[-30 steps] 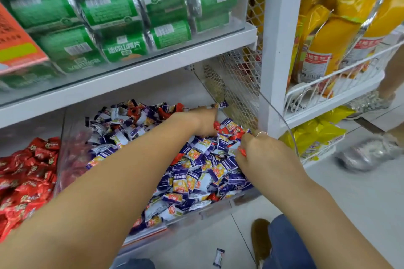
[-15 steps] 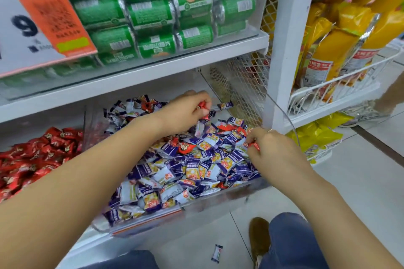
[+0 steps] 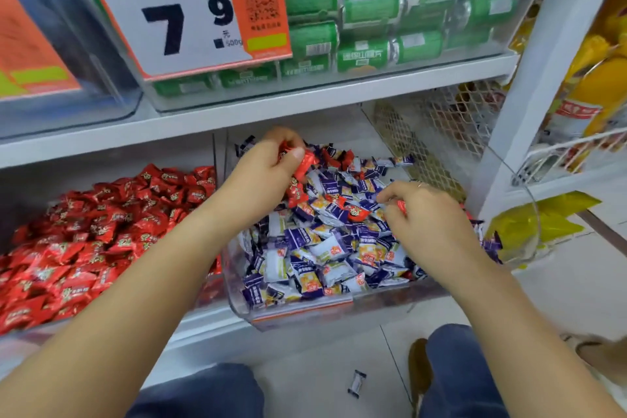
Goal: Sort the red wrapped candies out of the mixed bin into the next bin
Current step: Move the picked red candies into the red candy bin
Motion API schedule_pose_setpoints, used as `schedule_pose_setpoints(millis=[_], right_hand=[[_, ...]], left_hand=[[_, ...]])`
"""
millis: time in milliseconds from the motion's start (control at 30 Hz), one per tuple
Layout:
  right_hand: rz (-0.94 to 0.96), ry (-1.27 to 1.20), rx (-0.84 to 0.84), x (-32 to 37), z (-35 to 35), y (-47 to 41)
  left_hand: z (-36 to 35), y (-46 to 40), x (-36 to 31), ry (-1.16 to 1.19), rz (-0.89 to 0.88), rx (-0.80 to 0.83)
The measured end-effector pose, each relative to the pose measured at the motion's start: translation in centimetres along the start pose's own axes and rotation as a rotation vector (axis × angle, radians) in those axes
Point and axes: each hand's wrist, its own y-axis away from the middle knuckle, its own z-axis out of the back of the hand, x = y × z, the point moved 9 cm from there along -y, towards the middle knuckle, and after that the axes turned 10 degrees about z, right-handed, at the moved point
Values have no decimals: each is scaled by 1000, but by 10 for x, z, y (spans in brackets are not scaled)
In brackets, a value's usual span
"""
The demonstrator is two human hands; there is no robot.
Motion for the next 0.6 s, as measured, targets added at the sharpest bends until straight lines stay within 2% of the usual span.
schedule_pose_setpoints(millis=[233, 467, 600], right_hand=[[9, 6, 32, 15, -6, -3], [127, -11, -44, 41, 1, -3], [91, 10, -10, 37, -5, -11]], left_hand=[[4, 7, 8, 192, 66, 45], [29, 37, 11, -27, -81, -57], [50, 59, 18, -49, -69, -150]])
